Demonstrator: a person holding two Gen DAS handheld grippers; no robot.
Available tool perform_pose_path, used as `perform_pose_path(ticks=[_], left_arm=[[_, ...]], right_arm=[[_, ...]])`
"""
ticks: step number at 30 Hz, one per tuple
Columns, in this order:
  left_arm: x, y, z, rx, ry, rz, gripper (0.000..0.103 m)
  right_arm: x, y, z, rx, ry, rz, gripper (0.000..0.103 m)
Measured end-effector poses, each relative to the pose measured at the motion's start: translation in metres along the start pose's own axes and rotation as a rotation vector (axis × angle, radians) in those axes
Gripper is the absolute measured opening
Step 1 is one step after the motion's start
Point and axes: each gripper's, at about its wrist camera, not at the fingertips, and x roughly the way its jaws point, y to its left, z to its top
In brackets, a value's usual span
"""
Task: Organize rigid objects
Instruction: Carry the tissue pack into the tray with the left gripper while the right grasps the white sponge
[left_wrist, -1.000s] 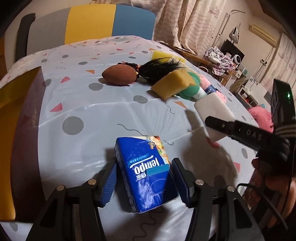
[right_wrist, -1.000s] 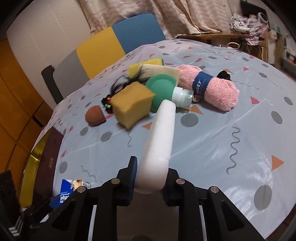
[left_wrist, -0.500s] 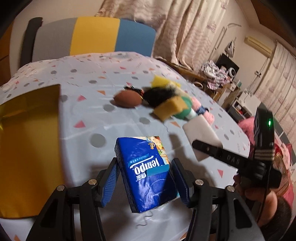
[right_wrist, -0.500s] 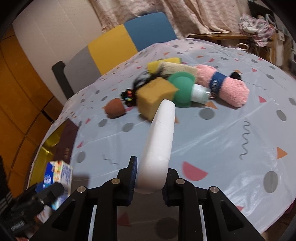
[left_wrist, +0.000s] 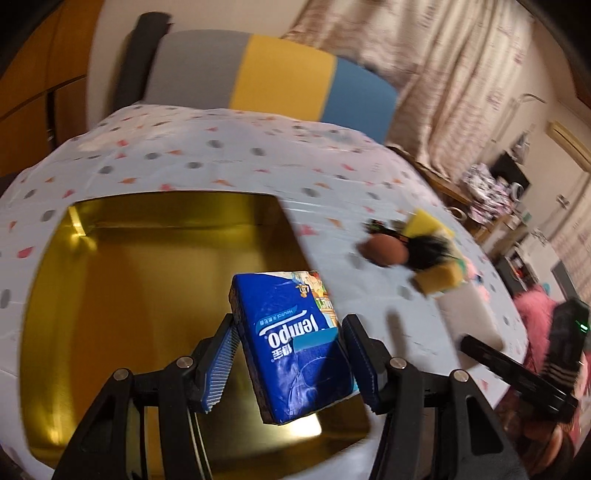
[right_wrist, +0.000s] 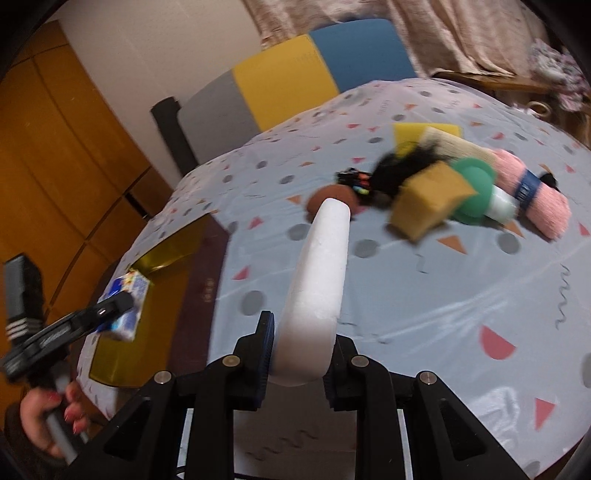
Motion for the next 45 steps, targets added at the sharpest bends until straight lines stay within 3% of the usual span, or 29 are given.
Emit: perform_pose_path(ticks=[7,14,18,19,22,26,32,45], left_arm=[[0.025,0.067,0.029,-0.081,0.057,0.080,0.058],[0.053,0.108,0.045,-0.112,0.111,0.151,0.058],[0.059,0.134,0.055,-0.133,0.119,0.246,0.060],[0.056,0.140,0.058,-0.152,0.109,0.262,0.063],[0.038,0.152,0.064,-0.200,0.045,0.271,0.087],[0.010,0.161,0.066,-0.244,-0.019,0.237,0.088],[-0.026,0.158,0.038,-0.290,-0.090,0.221,0.086],[-0.053,0.127,-0.043,-0.294,-0.120,0.197,0.086]], right_arm=[[0.009,0.054,0.010,-0.080,0.020,0.078,0.024],[0.023,0.102,0.012,-0.146,0.066,0.157,0.024],[0.032,0.122,0.012,-0.184,0.087,0.184,0.024],[0.034,0.126,0.011,-0.191,0.092,0.188,0.024],[0.042,0.135,0.010,-0.202,0.115,0.200,0.024],[0.055,0.147,0.006,-0.208,0.155,0.215,0.024],[0.075,0.167,0.004,-0.222,0.199,0.237,0.024],[0.114,0.193,0.001,-0.261,0.266,0.230,0.024]])
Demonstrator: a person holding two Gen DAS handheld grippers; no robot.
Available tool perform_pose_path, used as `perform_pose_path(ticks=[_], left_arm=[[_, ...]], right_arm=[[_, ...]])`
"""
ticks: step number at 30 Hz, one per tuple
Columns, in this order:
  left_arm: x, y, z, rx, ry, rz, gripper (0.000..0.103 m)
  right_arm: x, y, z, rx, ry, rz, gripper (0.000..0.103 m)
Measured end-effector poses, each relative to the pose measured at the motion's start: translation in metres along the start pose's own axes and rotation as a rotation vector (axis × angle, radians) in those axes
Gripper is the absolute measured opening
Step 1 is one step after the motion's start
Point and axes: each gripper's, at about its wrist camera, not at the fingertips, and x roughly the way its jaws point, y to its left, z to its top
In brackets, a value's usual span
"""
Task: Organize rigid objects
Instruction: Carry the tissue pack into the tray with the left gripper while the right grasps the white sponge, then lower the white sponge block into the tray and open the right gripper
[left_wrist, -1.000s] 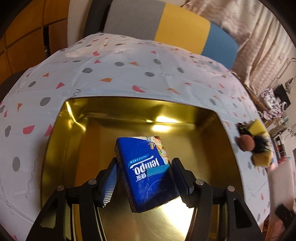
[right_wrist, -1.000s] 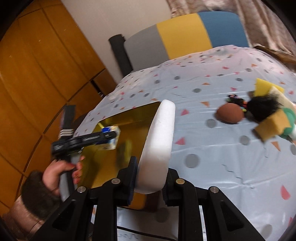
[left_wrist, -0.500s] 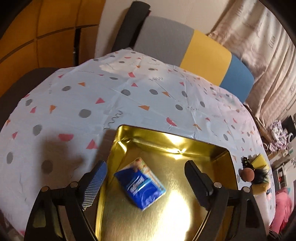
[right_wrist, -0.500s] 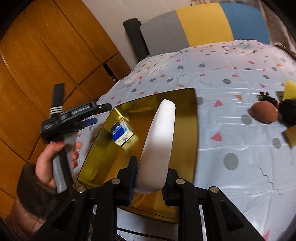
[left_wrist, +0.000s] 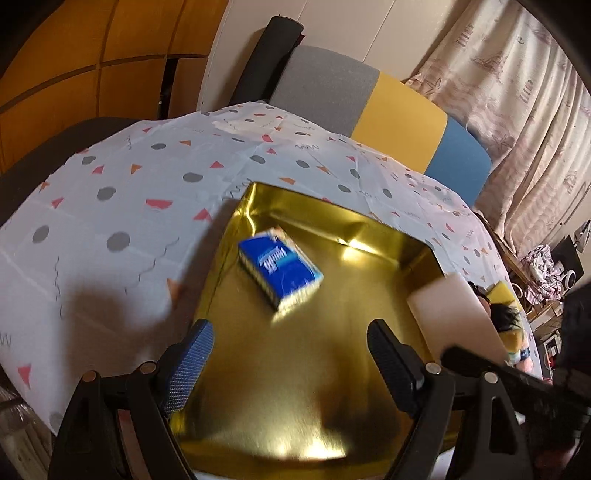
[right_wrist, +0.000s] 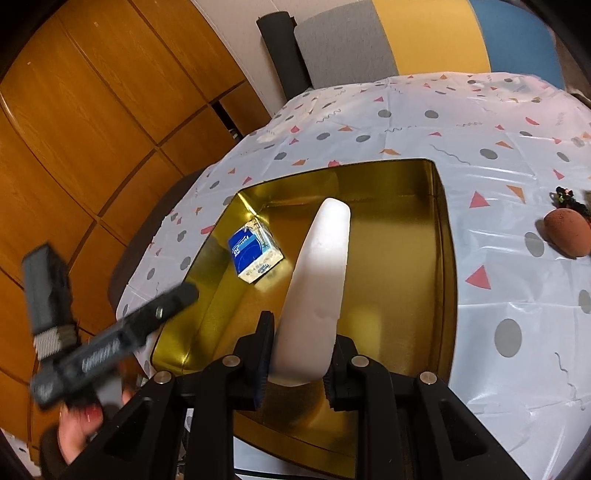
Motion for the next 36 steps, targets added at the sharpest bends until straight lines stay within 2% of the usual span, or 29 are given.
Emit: perform_pose_path(ticks=[6,12,18,24,26,27,28,36], left_arm=[[-0.010,0.008,-0.015,-0.053,-0.025,0.005,0.086],[-0.023,0.010,-0.021,-0.046,-0.065,0.023,0.086],[-0.026,0.016,-0.024,-0.072,-0.066,0.023,0.086],[-0.028,0.020,-0.027,-0.081,-0.067,0.027,0.086],[-0.028,0.020,-0.028,-0.083,-0.063,0.027,0.086],[-0.028,0.020,-0.029,-0.085,-0.062,0.026,0.086],[-0.029,0.021,-0.030,-0.087,-0.061,0.025,0.086],[-0.030,0.019,-0.033,-0.098,-0.074,0.007,0.086]], right_arm=[[0.018,0.005,0.013,-0.038,0.026,-0.026,0.024],[0.045,0.007,0.032,-0.076,0.062,-0.074,0.024],[0.079,0.015,0.055,-0.118,0.094,-0.100,0.024],[0.108,0.022,0.073,-0.124,0.098,-0.060,0.027],[0.117,0.020,0.077,-0.110,0.106,-0.082,0.049],[0.118,0.017,0.078,-0.101,0.108,-0.101,0.068],[0.116,0.013,0.079,-0.079,0.095,-0.114,0.076],[0.077,-0.004,0.071,0.005,0.028,-0.086,0.080]])
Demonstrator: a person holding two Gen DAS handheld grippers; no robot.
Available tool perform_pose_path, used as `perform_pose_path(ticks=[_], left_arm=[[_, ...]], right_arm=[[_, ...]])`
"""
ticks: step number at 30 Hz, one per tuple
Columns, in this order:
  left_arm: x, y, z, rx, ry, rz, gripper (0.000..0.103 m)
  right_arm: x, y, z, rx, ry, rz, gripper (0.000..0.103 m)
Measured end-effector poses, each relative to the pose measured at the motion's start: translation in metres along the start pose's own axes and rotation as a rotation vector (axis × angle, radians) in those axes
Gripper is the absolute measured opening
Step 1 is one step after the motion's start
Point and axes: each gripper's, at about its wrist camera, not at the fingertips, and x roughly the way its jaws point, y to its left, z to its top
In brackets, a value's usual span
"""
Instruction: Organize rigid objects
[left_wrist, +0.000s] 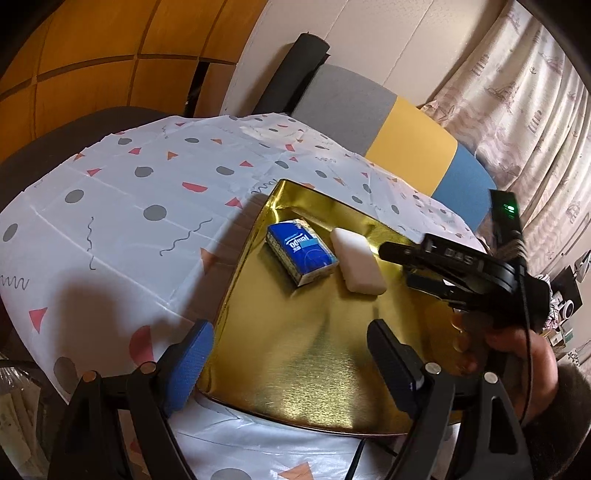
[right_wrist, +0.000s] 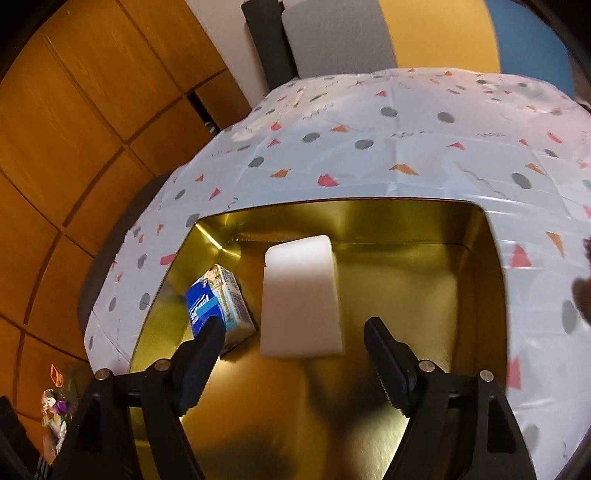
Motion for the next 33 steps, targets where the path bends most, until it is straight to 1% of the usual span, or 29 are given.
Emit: perform_pose_path(ticks=[4,9,16,19,24,33], left_arm=[[-0.002,-0.005,-0.001,0.005,-0.005,-0.011,0.086],[-0.007,-0.015,-0.004,0.027,-0.010,-0.022,0.086],[-0.010,-0.024,-0.011,0.049,0.001,-0.024,0.086],[-0.012,-0.030,-0.014,0.064,0.001,-0.032,0.086],[-0.012,-0.045,-0.021,0.096,0.019,-0.053,0.086],[-0.009,-0.083,-0.035,0.174,0.051,-0.087,0.086]], right_arm=[[-0.023,0.003,-0.010,-0.021,-0.045,0.004,0.081],[-0.049,0.009,-0.021,-0.069,-0.090,-0.020,0.083],[-0.081,0.000,-0.035,-0.091,-0.152,-0.059,0.083],[-0.097,-0.011,-0.044,-0.086,-0.188,-0.098,0.084],[-0.124,-0.042,-0.062,-0.055,-0.234,-0.172,0.085],[-0.151,-0.112,-0.099,0.069,-0.223,-0.251,0.086]])
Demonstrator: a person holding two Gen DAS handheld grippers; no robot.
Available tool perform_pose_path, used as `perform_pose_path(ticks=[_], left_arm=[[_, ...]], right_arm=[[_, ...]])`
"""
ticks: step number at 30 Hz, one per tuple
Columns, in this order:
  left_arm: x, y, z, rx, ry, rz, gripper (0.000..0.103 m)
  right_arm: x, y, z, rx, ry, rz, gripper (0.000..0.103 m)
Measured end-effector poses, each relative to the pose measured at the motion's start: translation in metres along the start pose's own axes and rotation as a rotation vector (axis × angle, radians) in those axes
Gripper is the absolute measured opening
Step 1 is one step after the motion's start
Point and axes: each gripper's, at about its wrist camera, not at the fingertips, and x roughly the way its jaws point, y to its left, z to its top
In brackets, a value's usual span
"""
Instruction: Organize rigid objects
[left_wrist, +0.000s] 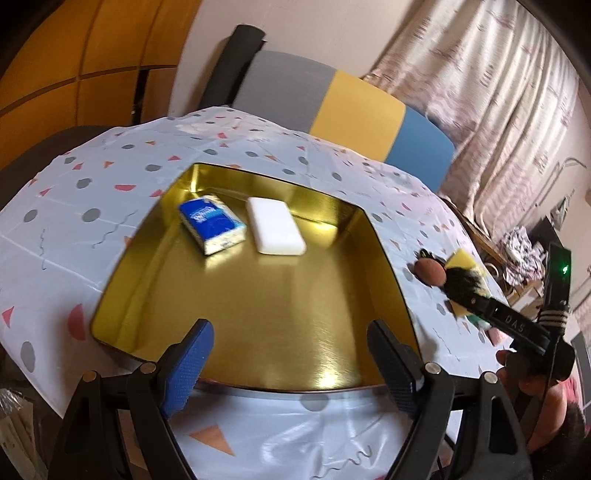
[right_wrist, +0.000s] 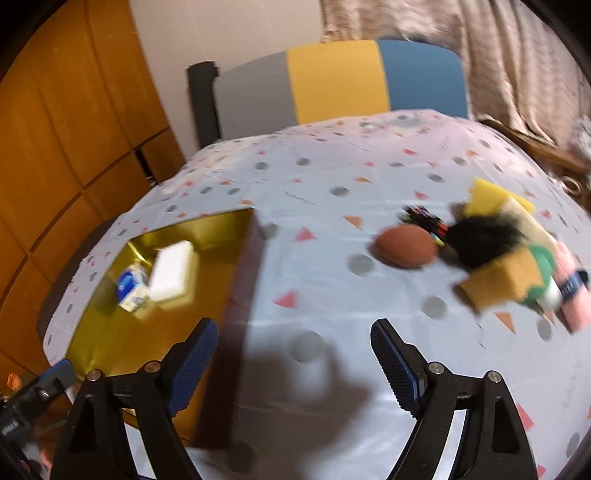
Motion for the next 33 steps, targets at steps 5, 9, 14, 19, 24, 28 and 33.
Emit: perform_pose_path(ticks=[5,9,14,19,24,28,33], left_arm=[[0.002,-0.025,-0.003,0.054,0.015,-0.022,0.086],[0.005,-0.046,-0.006,0.105,0.029,-0.049,0.086],[0.013,-0.079,-0.010,0.179,0.060,-0.084,0.086],[0.020,-0.108,-0.016,0.239,0.090,-0.112,0.086],[0.027,-0.129,-0.022,0.269,0.127,-0.133,0.086],[0.032,-0.139,-0.026,0.282,0.151,-0.138,0.086],[0.035,-0.137,-0.025,0.259,0.163,-0.112,0.086]], right_arm=[[-0.007,-0.043,-0.024,0.073,0.018,-0.043,0.086],[-0.013,-0.079,-0.042,0.137,0.023,-0.081,0.086],[-0.023,-0.118,-0.058,0.203,0.022,-0.129,0.086],[-0.037,-0.154,-0.068,0.265,-0.002,-0.173,0.086],[-0.045,-0.186,-0.068,0.281,-0.044,-0.245,0.086],[-0.047,-0.211,-0.055,0.272,-0.061,-0.303,0.086],[-0.043,-0.231,-0.026,0.239,-0.084,-0.336,0.086]])
